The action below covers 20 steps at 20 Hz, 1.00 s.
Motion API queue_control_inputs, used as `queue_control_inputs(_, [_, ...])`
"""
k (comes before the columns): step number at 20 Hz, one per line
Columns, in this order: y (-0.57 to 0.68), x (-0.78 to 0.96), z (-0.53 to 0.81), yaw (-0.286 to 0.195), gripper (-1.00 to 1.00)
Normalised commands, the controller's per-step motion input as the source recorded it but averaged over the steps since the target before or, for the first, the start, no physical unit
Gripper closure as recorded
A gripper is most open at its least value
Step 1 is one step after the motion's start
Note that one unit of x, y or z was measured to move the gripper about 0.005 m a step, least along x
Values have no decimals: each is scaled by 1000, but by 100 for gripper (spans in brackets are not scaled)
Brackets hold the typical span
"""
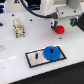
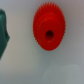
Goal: Insert the blue gear onto the right peg, followed by the red gear
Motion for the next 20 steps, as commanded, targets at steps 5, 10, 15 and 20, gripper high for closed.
queue_control_inputs(5, [0,-337,-375,0,-100])
queue_control_inputs(10, [0,-239,-325,0,-100])
queue_control_inputs(15, [1,-280,-121,0,100])
queue_control_inputs(20, [8,-245,0,0,100])
